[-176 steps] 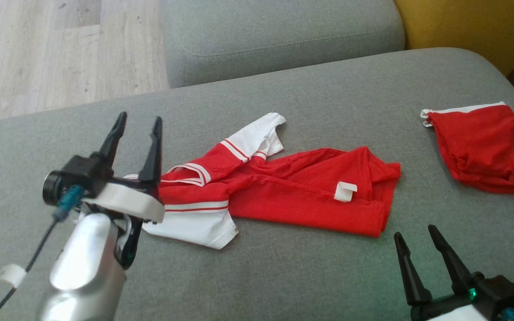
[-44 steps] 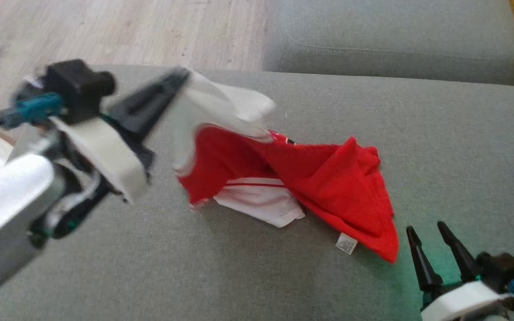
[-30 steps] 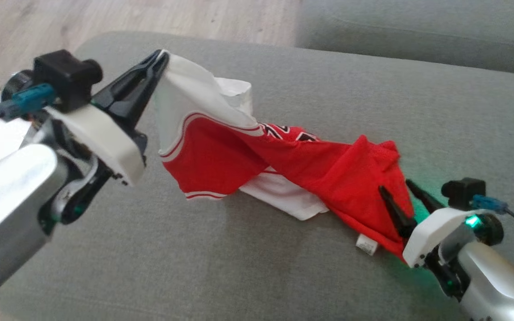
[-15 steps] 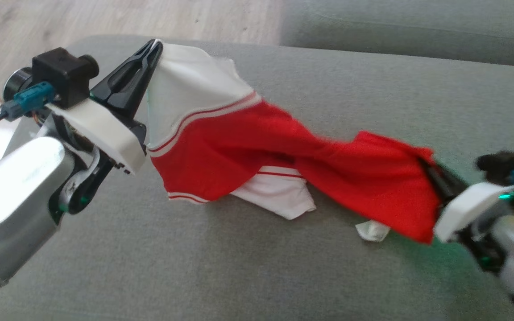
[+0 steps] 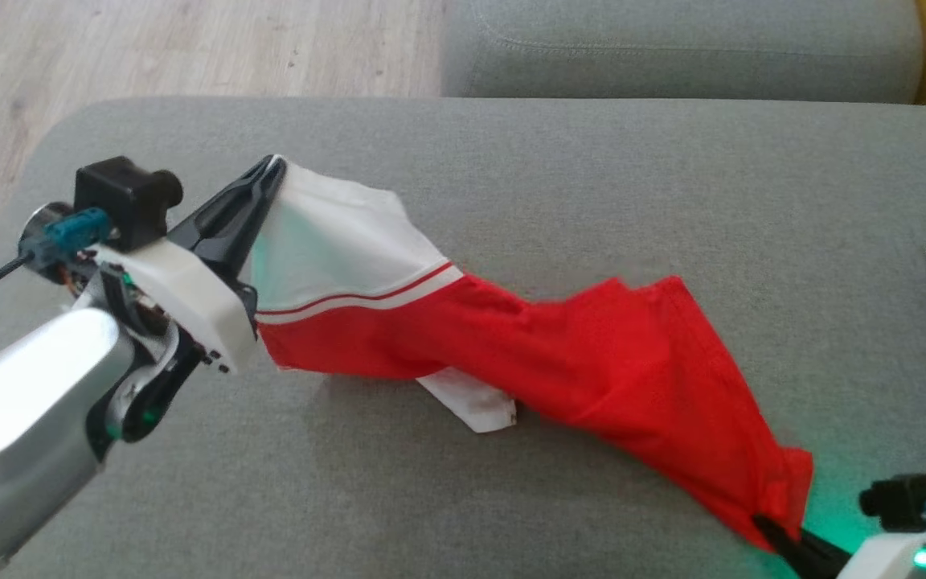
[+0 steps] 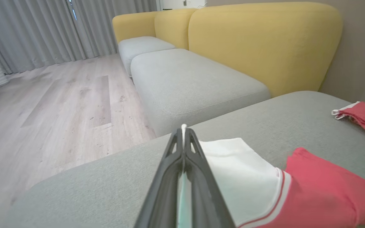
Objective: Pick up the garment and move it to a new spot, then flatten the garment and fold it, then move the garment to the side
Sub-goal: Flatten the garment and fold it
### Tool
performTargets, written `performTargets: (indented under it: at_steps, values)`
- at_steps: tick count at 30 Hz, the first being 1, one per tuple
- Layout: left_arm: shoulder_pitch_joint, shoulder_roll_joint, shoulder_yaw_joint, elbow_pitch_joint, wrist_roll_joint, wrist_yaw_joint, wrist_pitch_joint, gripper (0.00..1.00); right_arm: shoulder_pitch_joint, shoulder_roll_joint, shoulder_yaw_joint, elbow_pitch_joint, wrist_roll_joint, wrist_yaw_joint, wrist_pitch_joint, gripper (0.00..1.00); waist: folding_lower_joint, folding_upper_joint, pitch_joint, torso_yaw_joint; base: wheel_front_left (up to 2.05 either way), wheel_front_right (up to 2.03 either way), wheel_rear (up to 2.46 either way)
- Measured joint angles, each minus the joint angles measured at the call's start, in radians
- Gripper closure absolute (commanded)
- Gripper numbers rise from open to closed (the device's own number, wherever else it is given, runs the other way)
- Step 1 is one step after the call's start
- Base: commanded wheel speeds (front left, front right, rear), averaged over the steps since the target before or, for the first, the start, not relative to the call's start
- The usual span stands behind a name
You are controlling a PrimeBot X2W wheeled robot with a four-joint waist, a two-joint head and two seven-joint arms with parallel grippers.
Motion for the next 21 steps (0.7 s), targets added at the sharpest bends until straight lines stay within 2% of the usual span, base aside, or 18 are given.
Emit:
performTargets:
  at_steps: [1, 5, 10, 16, 21]
  values:
    - [0.0, 0.004, -0.002, 0.0, 0.003, 0.009, 0.005, 1.0, 0.009, 0.002, -0.002, -0.016, 0.001, 0.0, 0.011, 0.0, 0.0, 0.0, 0.002, 0.003, 0.0, 0.0, 0.0]
    - [0.0, 0.023, -0.005, 0.001, 0.036, 0.032, 0.007, 1.0, 0.008, 0.003, -0.063, -0.07, 0.001, 0.0, 0.027, 0.0, 0.0, 0.0, 0.007, 0.024, 0.0, 0.0, 0.0]
    - [-0.002, 0.035, -0.014, 0.004, 0.073, 0.052, 0.016, 1.0, -0.024, -0.037, -0.195, -0.107, -0.025, 0.0, 0.04, 0.0, -0.0001, 0.0, 0.022, 0.06, 0.0, 0.0, 0.0]
    - [-0.009, 0.014, -0.017, 0.005, 0.088, 0.059, 0.013, 1.0, -0.207, -0.019, -0.282, -0.024, -0.137, 0.0, 0.095, 0.0, 0.0001, 0.0, 0.07, 0.108, 0.0, 0.0, 0.0]
    - [-0.046, -0.025, -0.026, 0.015, 0.1, 0.054, 0.001, 1.0, -0.293, 0.027, -0.257, 0.079, -0.179, 0.0, 0.162, 0.0, 0.0001, 0.0, 0.108, 0.157, 0.0, 0.0, 0.0]
